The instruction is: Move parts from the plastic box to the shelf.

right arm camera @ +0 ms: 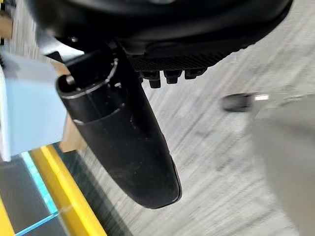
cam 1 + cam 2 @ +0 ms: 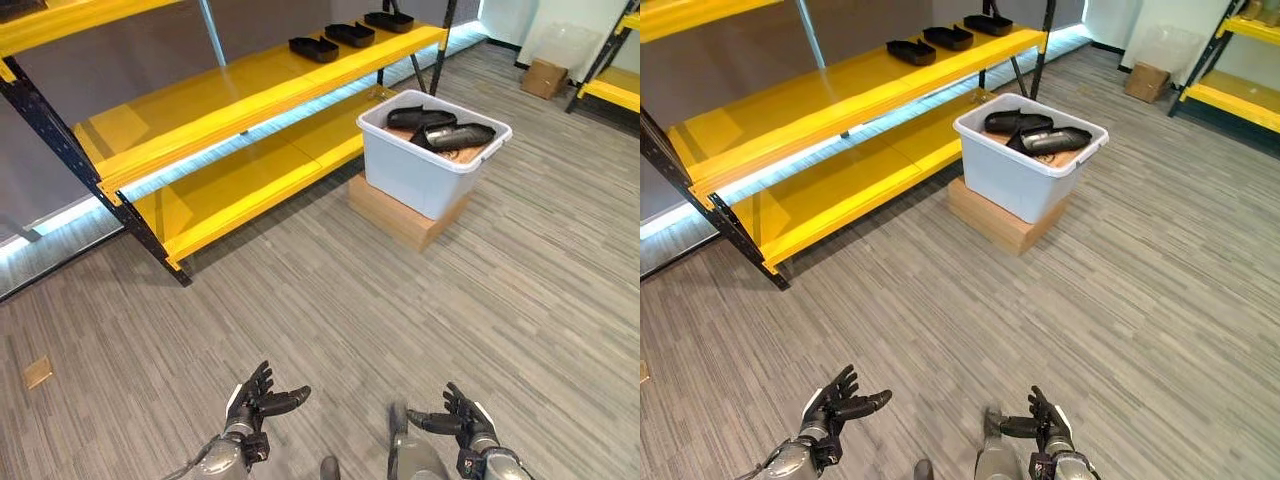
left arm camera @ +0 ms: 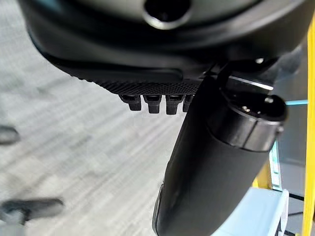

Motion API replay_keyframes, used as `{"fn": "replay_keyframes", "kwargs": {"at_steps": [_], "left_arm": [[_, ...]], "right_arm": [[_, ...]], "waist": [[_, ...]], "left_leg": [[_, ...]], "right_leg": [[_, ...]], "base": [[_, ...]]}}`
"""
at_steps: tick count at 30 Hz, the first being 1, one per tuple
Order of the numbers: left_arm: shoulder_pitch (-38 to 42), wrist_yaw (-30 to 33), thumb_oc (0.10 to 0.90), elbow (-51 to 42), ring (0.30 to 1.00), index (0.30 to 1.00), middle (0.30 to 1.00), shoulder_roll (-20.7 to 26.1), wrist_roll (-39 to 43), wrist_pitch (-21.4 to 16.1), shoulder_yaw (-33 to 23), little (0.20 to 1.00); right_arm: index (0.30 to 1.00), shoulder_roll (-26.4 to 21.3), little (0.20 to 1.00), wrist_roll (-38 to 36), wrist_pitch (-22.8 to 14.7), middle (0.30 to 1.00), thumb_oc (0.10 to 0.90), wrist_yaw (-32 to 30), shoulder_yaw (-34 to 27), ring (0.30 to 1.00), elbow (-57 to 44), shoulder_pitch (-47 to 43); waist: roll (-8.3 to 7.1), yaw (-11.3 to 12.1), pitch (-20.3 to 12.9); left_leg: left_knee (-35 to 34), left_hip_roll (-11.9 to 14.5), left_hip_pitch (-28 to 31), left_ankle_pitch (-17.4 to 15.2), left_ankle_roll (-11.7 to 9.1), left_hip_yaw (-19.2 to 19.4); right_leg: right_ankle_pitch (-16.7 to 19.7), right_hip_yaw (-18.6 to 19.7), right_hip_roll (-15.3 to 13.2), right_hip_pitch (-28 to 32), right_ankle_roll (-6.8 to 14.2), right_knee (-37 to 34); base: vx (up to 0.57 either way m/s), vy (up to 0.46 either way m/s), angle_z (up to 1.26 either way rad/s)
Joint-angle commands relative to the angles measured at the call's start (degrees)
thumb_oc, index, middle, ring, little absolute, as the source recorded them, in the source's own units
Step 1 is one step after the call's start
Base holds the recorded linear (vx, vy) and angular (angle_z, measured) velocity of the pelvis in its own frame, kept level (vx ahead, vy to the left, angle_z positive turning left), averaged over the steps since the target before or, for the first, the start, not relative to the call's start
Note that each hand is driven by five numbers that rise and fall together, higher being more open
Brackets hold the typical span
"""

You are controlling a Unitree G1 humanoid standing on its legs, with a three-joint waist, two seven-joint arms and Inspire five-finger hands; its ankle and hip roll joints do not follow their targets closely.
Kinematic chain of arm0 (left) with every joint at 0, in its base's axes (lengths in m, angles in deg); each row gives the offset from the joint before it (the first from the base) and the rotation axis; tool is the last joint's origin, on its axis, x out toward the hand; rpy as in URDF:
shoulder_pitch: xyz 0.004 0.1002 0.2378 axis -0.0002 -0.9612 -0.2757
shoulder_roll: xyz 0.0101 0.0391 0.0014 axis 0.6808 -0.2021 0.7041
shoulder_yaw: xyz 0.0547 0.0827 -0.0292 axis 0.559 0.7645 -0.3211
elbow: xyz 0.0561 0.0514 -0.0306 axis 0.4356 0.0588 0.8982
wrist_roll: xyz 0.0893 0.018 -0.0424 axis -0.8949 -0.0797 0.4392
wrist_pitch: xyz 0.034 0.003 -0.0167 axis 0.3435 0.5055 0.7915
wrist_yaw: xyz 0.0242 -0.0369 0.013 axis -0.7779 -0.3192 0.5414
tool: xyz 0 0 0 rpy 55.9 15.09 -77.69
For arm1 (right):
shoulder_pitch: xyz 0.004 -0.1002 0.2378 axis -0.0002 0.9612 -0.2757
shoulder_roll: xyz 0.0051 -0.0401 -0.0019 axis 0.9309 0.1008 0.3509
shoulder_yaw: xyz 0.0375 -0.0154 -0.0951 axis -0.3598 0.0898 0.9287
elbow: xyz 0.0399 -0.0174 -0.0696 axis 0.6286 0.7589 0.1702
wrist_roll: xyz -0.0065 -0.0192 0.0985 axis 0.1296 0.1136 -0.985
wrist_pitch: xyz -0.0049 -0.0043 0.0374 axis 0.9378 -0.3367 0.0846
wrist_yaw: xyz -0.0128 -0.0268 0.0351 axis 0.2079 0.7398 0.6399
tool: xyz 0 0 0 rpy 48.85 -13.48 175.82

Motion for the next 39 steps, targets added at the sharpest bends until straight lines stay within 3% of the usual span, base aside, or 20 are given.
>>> {"fn": "replay_keyframes", "kwargs": {"at_steps": [1,3,5,6,7,8,9,11,12,13,14,15,16,17,18,19,24,33,37,39], "left_arm": [[4.6,-1.6,0.900,-6.2,1.000,1.000,1.000,2.1,0.9,-4.4,-1.5,1.000],[5.1,-1.5,0.900,-6.1,1.000,1.000,1.000,2.4,1.5,-4.3,-1.3,1.000],[5.2,-1.2,0.900,-6.2,1.000,1.000,1.000,2.1,2.3,-4.4,-1.4,1.000],[4.8,-1.3,0.900,-6.0,1.000,1.000,1.000,2.0,2.9,-4.5,-1.6,1.000],[4.6,-1.4,0.900,-6.1,1.000,1.000,1.000,2.1,3.0,-4.5,-1.5,1.000],[4.6,-1.4,0.900,-6.1,1.000,1.000,1.000,2.2,3.0,-4.5,-1.6,1.000],[3.7,-1.7,0.900,-6.2,1.000,1.000,1.000,2.7,2.6,-4.2,-2.3,1.000],[2.8,-1.4,0.900,-6.2,1.000,1.000,1.000,2.6,2.7,-4.0,-3.0,1.000],[2.5,-1.1,0.900,-5.9,1.000,1.000,1.000,2.5,2.8,-3.9,-3.2,1.000],[2.6,-1.1,0.900,-5.8,1.000,1.000,1.000,2.5,2.8,-3.9,-3.2,1.000],[2.5,-0.8,0.900,-5.3,1.000,1.000,1.000,2.5,3.1,-3.9,-3.6,1.000],[2.5,-0.8,0.900,-5.3,1.000,1.000,1.000,2.5,3.2,-3.9,-3.6,1.000],[2.5,-0.7,0.900,-5.4,1.000,1.000,1.000,2.8,2.7,-4.1,-3.4,1.000],[2.5,-0.7,0.900,-5.4,1.000,1.000,1.000,2.8,2.7,-4.1,-3.4,1.000],[2.5,-1.2,0.900,-5.3,1.000,1.000,1.000,3.1,1.5,-4.3,-3.1,1.000],[2.6,-1.3,0.900,-5.3,1.000,1.000,1.000,3.2,0.6,-4.6,-3.0,1.000],[2.6,-1.8,0.900,-5.5,1.000,1.000,1.000,3.0,0.5,-5.1,-3.2,1.000],[4.5,-0.1,0.900,-6.8,1.000,1.000,1.000,4.7,2.2,-4.9,-2.3,1.000],[5.3,0.6,0.900,-7.1,1.000,1.000,1.000,5.4,1.8,-4.5,-2.3,1.000],[5.5,0.7,0.900,-7.1,1.000,1.000,1.000,5.5,1.4,-4.3,-2.1,1.000]], "right_arm": [[1.000,-3.3,1.000,-2.0,-4.9,1.000,0.900,0.3,-1.0,1.000,-5.1,-3.2],[1.000,-3.6,1.000,-2.3,-4.9,1.000,0.900,0.2,-0.9,1.000,-4.9,-3.4],[1.000,-4.3,1.000,-2.4,-4.9,1.000,0.900,0.3,-0.7,1.000,-4.9,-3.5],[1.000,-4.7,1.000,-2.7,-4.8,1.000,0.900,0.5,-0.6,1.000,-5.0,-3.3],[1.000,-5.0,1.000,-2.9,-4.8,1.000,0.900,0.4,-0.9,1.000,-5.1,-3.3],[1.000,-5.0,1.000,-2.9,-4.8,1.000,0.900,0.4,-0.9,1.000,-5.1,-3.4],[1.000,-6.1,1.000,-3.3,-5.2,1.000,0.900,0.2,-1.6,1.000,-5.5,-3.6],[1.000,-6.4,1.000,-3.0,-5.0,1.000,0.900,-0.3,-1.7,1.000,-5.6,-3.9],[1.000,-6.6,1.000,-2.8,-5.0,1.000,0.900,-0.7,-1.9,1.000,-5.5,-4.1],[1.000,-6.6,1.000,-2.8,-5.0,1.000,0.900,-0.7,-1.9,1.000,-5.5,-4.1],[1.000,-6.5,1.000,-3.1,-5.4,1.000,0.900,-1.5,-2.5,1.000,-5.6,-4.5],[1.000,-6.5,1.000,-3.1,-5.4,1.000,0.900,-1.5,-2.5,1.000,-5.6,-4.5],[1.000,-6.3,1.000,-2.9,-5.8,1.000,0.900,-1.7,-2.8,1.000,-5.6,-4.4],[1.000,-6.3,1.000,-2.9,-5.8,1.000,0.900,-1.7,-2.8,1.000,-5.6,-4.4],[1.000,-6.1,1.000,-2.3,-6.1,1.000,0.900,-1.5,-2.7,1.000,-5.3,-4.0],[1.000,-6.1,1.000,-1.6,-6.2,1.000,0.900,-1.3,-2.6,1.000,-5.1,-3.8],[1.000,-5.1,1.000,0.0,-5.6,1.000,0.900,-0.2,-2.2,1.000,-4.8,-2.6],[1.000,-2.4,1.000,-0.7,-4.9,1.000,0.900,0.0,-0.3,1.000,-4.6,-5.3],[1.000,-1.3,1.000,-1.0,-5.0,1.000,0.900,0.0,0.3,1.000,-5.1,-5.9],[1.000,-1.1,1.000,-1.0,-5.1,1.000,0.900,0.0,0.4,1.000,-5.3,-5.7]], "waist": [[0.45,-1.1,-2.5],[0.70,-1.5,-2.8],[1.06,-1.5,-2.6],[0.64,-0.7,-2.1],[-0.24,-0.1,-1.3],[-0.48,-0.3,-1.5],[-2.52,1.6,1.0],[-3.48,2.9,2.2],[-3.81,3.6,3.0],[-3.94,3.6,2.9],[-4.60,4.7,3.6],[-4.82,4.7,3.6],[-4.30,5.2,3.4],[-4.46,5.2,3.4],[-2.92,5.8,2.7],[-2.40,6.1,2.4],[-2.16,6.2,1.0],[-4.08,6.9,-1.5],[-3.68,5.8,-0.1],[-3.12,5.4,0.2]], "left_leg": [[2.8,4.7,10.4,-3.8,-3.9,1.4],[4.5,6.0,9.8,-2.5,-4.8,1.6],[10.1,7.0,8.0,1.7,-5.9,1.2],[20.9,6.7,3.7,7.2,-6.1,0.8],[28.7,5.6,-0.3,10.2,-6.2,0.0],[28.6,5.3,-0.7,10.5,-6.1,-0.1],[41.9,2.5,-7.2,12.8,-6.0,-1.4],[43.0,2.8,-11.4,10.0,-4.2,0.4],[41.5,3.5,-14.4,7.7,-3.5,1.4],[41.3,3.4,-14.5,7.9,-3.4,1.5],[34.4,4.8,-18.4,4.8,-3.0,2.3],[34.0,4.6,-18.3,5.2,-3.0,2.4],[17.5,7.5,-18.8,6.7,-4.1,2.9],[16.7,7.4,-18.5,7.3,-4.1,3.0],[4.4,9.1,-17.8,13.1,-5.7,2.2],[0.1,9.0,-17.5,14.9,-6.4,1.7],[-0.9,8.2,-14.2,14.2,-6.7,0.8],[7.2,2.8,-14.9,4.9,-1.7,5.1],[7.6,-0.5,-13.4,3.0,1.4,3.8],[7.3,-0.9,-12.8,2.9,2.0,3.3]], "right_leg": [[-0.6,-0.5,1.7,-6.0,2.7,0.7],[-2.4,-0.4,2.9,-6.0,1.8,1.4],[-4.5,0.6,4.8,-5.1,-0.1,1.8],[-6.3,1.8,6.3,-2.5,-2.0,1.2],[-6.6,2.6,6.2,-0.6,-2.8,0.1],[-6.5,2.5,5.9,-0.9,-2.8,0.0],[-7.0,3.7,5.4,2.1,-4.0,-1.5],[-7.7,4.4,4.8,4.5,-4.2,-2.4],[-8.0,5.0,4.5,6.0,-3.9,-2.8],[-8.0,5.0,4.4,5.9,-3.8,-2.8],[-8.6,5.6,3.8,8.4,-3.0,-3.7],[-8.5,5.6,3.6,8.2,-3.0,-3.7],[-9.7,6.3,3.8,9.9,-2.0,-4.4],[-9.6,6.3,3.6,9.8,-2.0,-4.4],[-10.8,6.7,4.7,11.5,-1.6,-4.7],[-11.6,6.9,4.9,12.7,-1.4,-4.9],[-13.4,8.2,3.9,15.6,-0.3,-4.1],[-12.5,9.1,-3.9,15.0,4.5,0.3],[-4.8,11.9,-4.8,6.3,4.5,18.2],[-2.4,11.9,-4.4,4.2,3.8,22.5]], "base": [[0.23,-0.174,0.25],[0.22,-0.156,0.07],[0.33,-0.223,0.04],[0.26,-0.228,-0.02],[0.18,-0.176,-0.22],[0.12,-0.191,-0.39],[0.14,-0.164,-0.50],[0.19,-0.136,-0.49],[0.11,-0.041,-0.39],[0.21,0.001,-0.29],[0.14,0.015,-0.06],[0.34,0.102,-0.08],[0.19,0.084,-0.16],[0.39,0.183,-0.24],[0.30,0.140,-0.07],[0.40,0.183,0.04],[0.22,0.151,-0.59],[0.16,0.208,-0.18],[0.06,0.233,0.02],[0.07,0.201,0.32]]}}
